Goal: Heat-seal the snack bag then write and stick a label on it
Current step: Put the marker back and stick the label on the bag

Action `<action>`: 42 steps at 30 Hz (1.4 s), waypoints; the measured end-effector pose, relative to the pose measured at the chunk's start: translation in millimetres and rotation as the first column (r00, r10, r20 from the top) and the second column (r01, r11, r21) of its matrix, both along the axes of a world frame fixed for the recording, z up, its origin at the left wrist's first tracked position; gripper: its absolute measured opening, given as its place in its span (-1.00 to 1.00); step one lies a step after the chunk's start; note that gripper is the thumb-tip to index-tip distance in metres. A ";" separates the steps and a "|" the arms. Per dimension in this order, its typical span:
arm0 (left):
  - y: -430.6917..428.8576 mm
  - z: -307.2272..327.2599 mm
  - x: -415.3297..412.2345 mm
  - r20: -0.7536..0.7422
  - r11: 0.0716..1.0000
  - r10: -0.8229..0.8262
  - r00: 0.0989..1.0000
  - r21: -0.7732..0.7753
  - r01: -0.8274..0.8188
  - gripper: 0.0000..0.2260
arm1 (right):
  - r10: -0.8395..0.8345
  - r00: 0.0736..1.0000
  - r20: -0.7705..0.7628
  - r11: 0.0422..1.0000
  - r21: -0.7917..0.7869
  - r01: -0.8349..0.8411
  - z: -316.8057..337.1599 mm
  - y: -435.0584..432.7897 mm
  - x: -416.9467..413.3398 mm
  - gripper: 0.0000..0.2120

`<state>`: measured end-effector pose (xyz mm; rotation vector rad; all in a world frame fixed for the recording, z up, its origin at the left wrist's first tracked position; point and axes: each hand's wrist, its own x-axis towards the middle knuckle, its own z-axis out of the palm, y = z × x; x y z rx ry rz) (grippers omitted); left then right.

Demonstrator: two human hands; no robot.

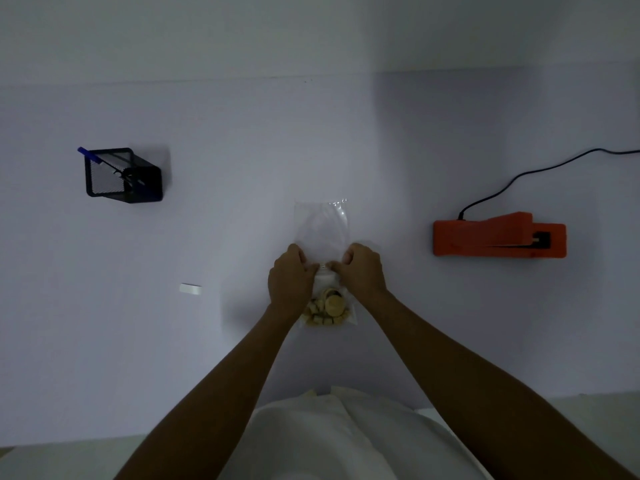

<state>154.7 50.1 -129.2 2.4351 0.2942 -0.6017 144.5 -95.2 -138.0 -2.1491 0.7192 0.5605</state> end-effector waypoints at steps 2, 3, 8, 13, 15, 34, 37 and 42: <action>6.6 -2.5 0.6 -0.007 1.000 -0.012 1.000 -0.006 0.012 -0.77 | -0.043 0.999 0.026 0.998 0.047 0.042 0.0 -3.7 -2.6 -0.67; 9.4 -4.0 1.0 -0.011 1.000 -0.022 1.000 -0.020 0.022 -0.79 | -0.059 0.998 0.038 0.996 0.071 0.056 1.2 -5.3 -4.3 -0.68; 15.3 -4.9 1.2 -0.002 0.994 -0.099 0.995 -0.056 0.099 -0.88 | -0.083 0.992 0.092 0.994 0.078 0.076 2.7 -1.8 -13.2 -0.67; 8.5 -3.7 -1.2 0.003 0.994 -0.105 0.994 0.000 0.105 -0.77 | -0.051 0.994 0.093 0.999 0.008 0.051 2.0 11.2 -14.9 -0.63; 5.5 -4.7 -0.8 -0.012 0.993 -0.114 0.993 0.002 0.114 -0.78 | -0.028 0.995 0.098 1.000 -0.006 0.029 3.2 11.9 -14.6 -0.63; 2.7 -10.6 0.1 0.019 0.992 -0.115 0.993 0.061 0.114 -0.81 | -0.102 0.989 0.111 0.995 0.008 0.102 -4.9 11.7 -18.0 -0.71; 4.0 -10.5 -0.6 0.030 0.992 -0.112 0.993 0.065 0.110 -0.79 | -0.143 0.973 0.181 0.989 0.052 0.136 -6.6 8.4 -23.3 -0.65; -2.8 -6.4 -4.6 -0.002 0.986 -0.111 0.994 0.128 0.110 -0.56 | -0.141 0.974 0.178 0.990 0.035 0.137 -5.8 14.6 -24.0 -0.69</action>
